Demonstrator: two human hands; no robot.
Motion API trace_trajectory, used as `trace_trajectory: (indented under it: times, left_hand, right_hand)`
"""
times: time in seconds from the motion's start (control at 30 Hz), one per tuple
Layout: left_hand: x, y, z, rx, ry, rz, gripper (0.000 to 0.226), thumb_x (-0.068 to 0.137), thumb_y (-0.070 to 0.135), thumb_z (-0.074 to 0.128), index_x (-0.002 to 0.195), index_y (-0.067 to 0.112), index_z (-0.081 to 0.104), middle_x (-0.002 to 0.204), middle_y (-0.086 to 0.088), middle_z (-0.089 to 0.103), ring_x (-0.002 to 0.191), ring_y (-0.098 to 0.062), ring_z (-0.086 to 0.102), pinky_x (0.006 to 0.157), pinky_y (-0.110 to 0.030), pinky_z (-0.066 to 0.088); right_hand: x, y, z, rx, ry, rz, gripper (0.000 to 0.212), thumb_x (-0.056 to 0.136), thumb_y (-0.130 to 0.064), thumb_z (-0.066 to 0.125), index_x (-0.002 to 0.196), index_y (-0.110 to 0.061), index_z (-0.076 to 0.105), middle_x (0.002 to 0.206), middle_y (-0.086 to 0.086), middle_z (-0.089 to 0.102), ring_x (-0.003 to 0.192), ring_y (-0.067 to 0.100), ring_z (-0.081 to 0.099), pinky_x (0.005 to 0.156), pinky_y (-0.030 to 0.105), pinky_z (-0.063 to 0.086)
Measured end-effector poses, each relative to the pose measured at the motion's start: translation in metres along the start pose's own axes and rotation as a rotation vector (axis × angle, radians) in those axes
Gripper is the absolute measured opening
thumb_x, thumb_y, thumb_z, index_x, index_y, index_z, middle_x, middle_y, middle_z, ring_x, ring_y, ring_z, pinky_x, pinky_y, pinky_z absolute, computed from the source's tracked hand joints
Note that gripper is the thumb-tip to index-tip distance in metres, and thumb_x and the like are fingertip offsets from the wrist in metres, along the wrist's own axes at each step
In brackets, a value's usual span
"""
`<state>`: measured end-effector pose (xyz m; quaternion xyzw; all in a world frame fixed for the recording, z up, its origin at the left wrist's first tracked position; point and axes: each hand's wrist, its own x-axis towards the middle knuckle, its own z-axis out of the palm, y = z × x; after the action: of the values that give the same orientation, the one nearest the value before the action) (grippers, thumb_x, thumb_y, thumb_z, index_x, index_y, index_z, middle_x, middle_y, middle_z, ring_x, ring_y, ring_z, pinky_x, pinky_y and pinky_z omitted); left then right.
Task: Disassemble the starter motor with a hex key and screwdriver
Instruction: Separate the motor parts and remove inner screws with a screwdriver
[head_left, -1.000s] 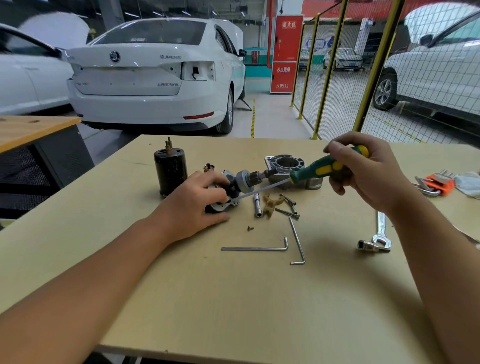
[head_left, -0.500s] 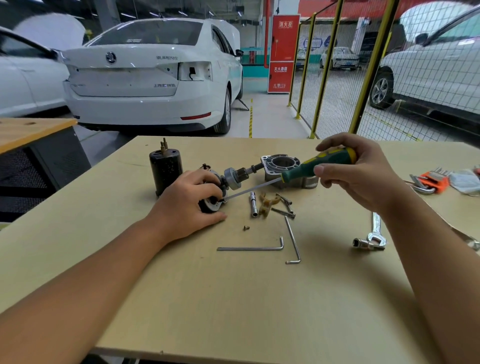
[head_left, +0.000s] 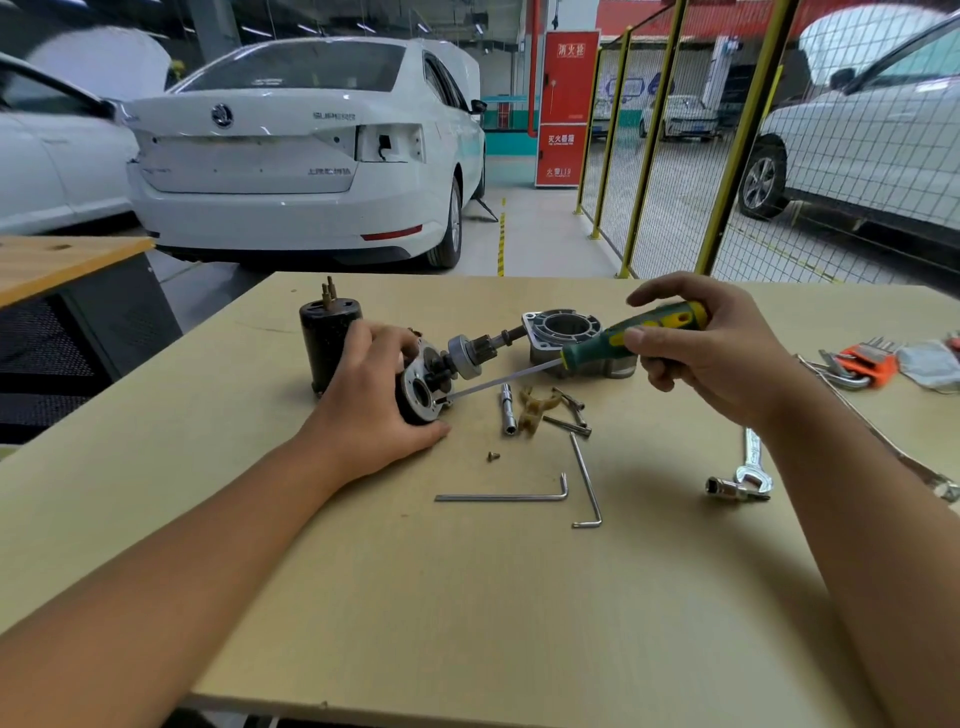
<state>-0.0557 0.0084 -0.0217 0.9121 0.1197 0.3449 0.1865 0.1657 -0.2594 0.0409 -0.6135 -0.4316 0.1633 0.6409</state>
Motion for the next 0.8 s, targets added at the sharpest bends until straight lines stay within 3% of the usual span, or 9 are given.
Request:
trace_trajectory:
  times: [0.07,0.23,0.37,0.5,0.57,0.63,0.73,0.8]
  left_hand:
    - [0.0010,-0.0002,0.0025,-0.004,-0.019,-0.056,0.079,0.057,0.034,0.098,0.113,0.035,0.042,0.112,0.009,0.044,0.098,0.009,0.049,0.081,0.000,0.035]
    - [0.0044,-0.0019,0.0032,-0.006,-0.071,-0.099,0.075,0.062,0.038,0.096,0.114,0.033,0.042,0.103,0.017,0.052,0.094,0.003,0.055,0.072,-0.006,0.038]
    - [0.0051,-0.0034,0.0029,-0.030,-0.079,-0.100,0.078,0.061,0.039,0.095,0.118,0.036,0.041,0.103,0.014,0.054,0.094,0.002,0.057,0.073,-0.007,0.039]
    - [0.0055,-0.0038,0.0023,-0.039,-0.083,-0.119,0.080,0.061,0.041,0.095,0.118,0.040,0.038,0.102,0.016,0.054,0.092,0.004,0.057,0.069,-0.007,0.039]
    - [0.0055,-0.0043,0.0026,-0.042,-0.085,-0.126,0.082,0.062,0.041,0.094,0.120,0.041,0.037,0.098,0.018,0.054,0.090,0.009,0.058,0.065,-0.005,0.041]
    - [0.0059,-0.0045,0.0031,-0.041,-0.090,-0.129,0.084,0.062,0.041,0.094,0.123,0.040,0.036,0.095,0.019,0.055,0.092,0.017,0.055,0.064,-0.001,0.041]
    - [0.0070,-0.0069,0.0047,-0.036,-0.092,-0.141,0.086,0.062,0.041,0.093,0.127,0.039,0.036,0.091,0.021,0.058,0.091,0.021,0.054,0.064,0.001,0.040]
    - [0.0075,-0.0084,0.0054,-0.038,-0.088,-0.144,0.090,0.062,0.042,0.092,0.134,0.036,0.037,0.091,0.023,0.059,0.090,0.022,0.054,0.066,0.003,0.039]
  right_hand:
    - [-0.0004,-0.0006,0.0011,-0.002,0.008,0.011,0.038,0.070,-0.019,0.085,0.106,-0.015,0.070,0.080,0.014,0.065,0.060,0.028,0.057,0.052,0.034,0.053]
    - [0.0001,-0.0028,0.0025,-0.175,0.044,0.009,0.040,0.085,-0.050,0.071,0.103,-0.015,0.068,0.074,0.024,0.065,0.050,0.035,0.053,0.042,0.033,0.046]
    - [0.0005,-0.0022,0.0019,-0.073,0.038,-0.020,0.036,0.077,-0.034,0.081,0.103,-0.012,0.069,0.074,0.018,0.066,0.055,0.033,0.052,0.046,0.033,0.047]
    - [0.0005,-0.0021,-0.0064,-0.008,-0.043,-0.024,0.049,0.065,-0.018,0.090,0.110,-0.015,0.069,0.095,0.015,0.063,0.076,0.030,0.063,0.064,0.035,0.057]
    - [0.0015,-0.0009,-0.0056,0.027,-0.074,-0.014,0.051,0.062,-0.012,0.093,0.108,-0.015,0.070,0.098,0.016,0.061,0.079,0.030,0.064,0.066,0.035,0.058]
    - [0.0025,0.0013,-0.0023,0.034,-0.061,0.009,0.042,0.070,-0.019,0.088,0.108,-0.016,0.070,0.093,0.018,0.064,0.071,0.030,0.064,0.060,0.035,0.056]
    - [0.0035,0.0040,-0.0030,-0.080,0.016,0.048,0.042,0.079,-0.046,0.081,0.108,-0.018,0.068,0.080,0.018,0.067,0.054,0.033,0.057,0.049,0.036,0.051]
    - [0.0035,0.0058,-0.0058,-0.090,0.003,0.039,0.041,0.078,-0.041,0.084,0.108,-0.017,0.069,0.074,0.018,0.065,0.053,0.032,0.052,0.049,0.035,0.048]
